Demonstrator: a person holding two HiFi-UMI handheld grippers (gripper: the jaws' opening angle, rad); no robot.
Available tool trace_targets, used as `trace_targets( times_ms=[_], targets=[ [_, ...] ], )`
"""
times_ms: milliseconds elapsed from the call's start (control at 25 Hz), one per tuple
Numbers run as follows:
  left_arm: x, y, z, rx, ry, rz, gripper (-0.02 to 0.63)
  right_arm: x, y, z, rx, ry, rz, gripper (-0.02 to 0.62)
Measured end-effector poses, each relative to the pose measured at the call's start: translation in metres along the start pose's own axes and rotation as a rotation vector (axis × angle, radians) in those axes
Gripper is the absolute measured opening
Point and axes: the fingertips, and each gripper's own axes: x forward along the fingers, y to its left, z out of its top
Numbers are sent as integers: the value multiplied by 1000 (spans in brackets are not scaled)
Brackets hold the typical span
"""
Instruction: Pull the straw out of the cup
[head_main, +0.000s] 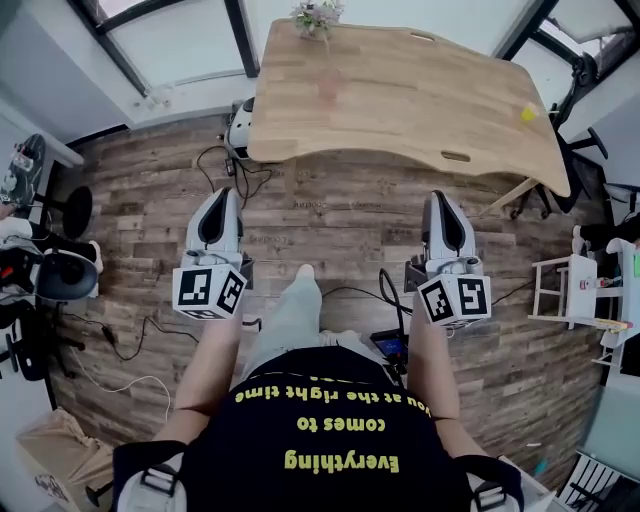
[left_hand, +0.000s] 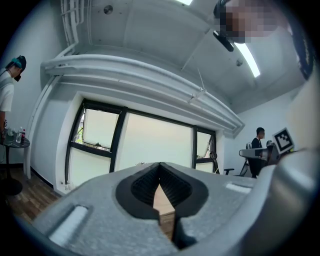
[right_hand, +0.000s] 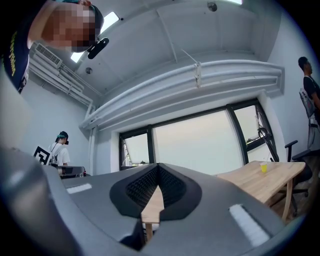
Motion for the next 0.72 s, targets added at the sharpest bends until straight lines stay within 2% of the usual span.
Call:
trace_targets(
  times_ms=[320, 720],
  targets=[
    [87, 42, -3, 1, 21, -32, 0, 87, -6, -5, 0, 10, -15, 5],
    [165, 97, -5, -9, 22, -46, 0, 174, -22, -15, -24, -3, -62, 5]
  ],
)
